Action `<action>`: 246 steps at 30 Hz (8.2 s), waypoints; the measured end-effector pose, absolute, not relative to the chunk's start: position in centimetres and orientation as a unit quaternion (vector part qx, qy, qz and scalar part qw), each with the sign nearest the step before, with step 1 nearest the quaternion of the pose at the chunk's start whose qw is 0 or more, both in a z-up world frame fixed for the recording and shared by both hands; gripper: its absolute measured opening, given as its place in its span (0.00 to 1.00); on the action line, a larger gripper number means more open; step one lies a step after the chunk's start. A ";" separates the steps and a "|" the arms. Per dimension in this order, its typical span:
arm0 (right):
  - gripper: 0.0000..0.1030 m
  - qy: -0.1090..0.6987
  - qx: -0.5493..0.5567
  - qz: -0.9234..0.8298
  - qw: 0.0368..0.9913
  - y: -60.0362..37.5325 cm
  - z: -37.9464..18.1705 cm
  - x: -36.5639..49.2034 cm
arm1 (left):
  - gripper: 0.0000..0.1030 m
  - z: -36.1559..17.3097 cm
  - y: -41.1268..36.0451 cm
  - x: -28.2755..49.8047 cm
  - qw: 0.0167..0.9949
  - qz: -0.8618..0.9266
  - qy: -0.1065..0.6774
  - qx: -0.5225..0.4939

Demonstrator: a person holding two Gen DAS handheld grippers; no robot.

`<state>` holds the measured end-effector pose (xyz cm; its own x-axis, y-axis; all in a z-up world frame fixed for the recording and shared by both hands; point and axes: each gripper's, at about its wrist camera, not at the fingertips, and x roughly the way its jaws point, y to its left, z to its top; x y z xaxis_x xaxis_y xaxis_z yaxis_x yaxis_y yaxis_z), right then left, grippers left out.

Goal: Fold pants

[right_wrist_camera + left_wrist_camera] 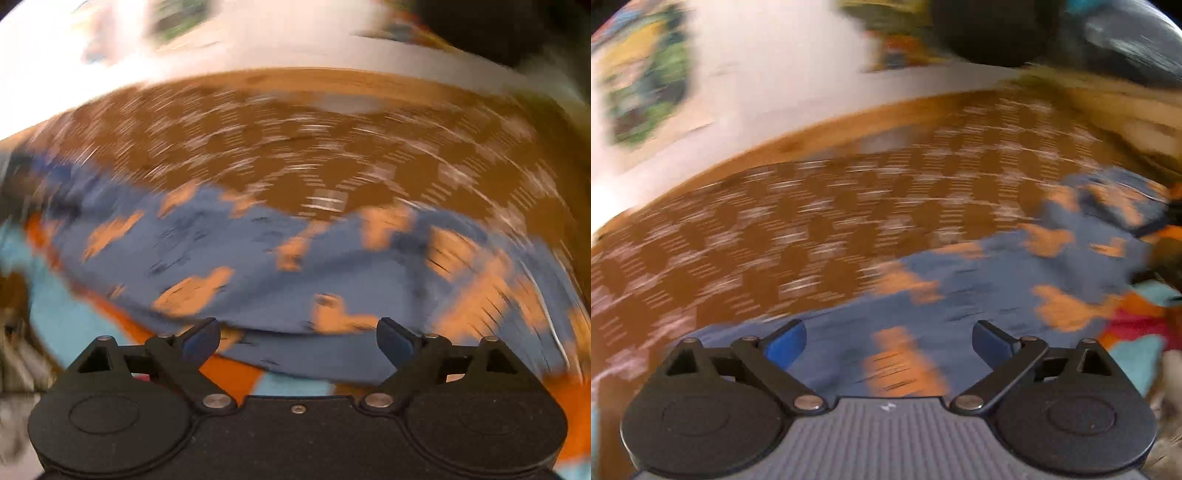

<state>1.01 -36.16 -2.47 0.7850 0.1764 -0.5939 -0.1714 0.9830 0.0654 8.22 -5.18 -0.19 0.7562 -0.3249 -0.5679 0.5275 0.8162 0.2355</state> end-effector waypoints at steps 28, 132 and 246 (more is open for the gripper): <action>0.04 0.336 0.231 -0.048 0.912 -47.4 -2.8 2.3 | 0.16 -6.0 -18.8 6.8 0.828 -0.427 0.284 0.226; 0.74 0.321 -0.153 -0.162 0.921 -46.8 -1.5 4.0 | 0.58 -4.0 -13.7 12.9 0.874 -0.269 0.387 0.117; 0.72 0.354 -0.007 0.035 0.934 -33.2 -3.1 0.6 | 0.98 -3.4 -3.5 10.0 0.875 -0.167 0.393 0.229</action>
<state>0.58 -33.19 -3.07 0.7466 0.0599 -0.6625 -0.0698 0.9975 0.0116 9.96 -3.46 -3.40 0.6350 -0.1111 -0.7644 0.4719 0.8393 0.2701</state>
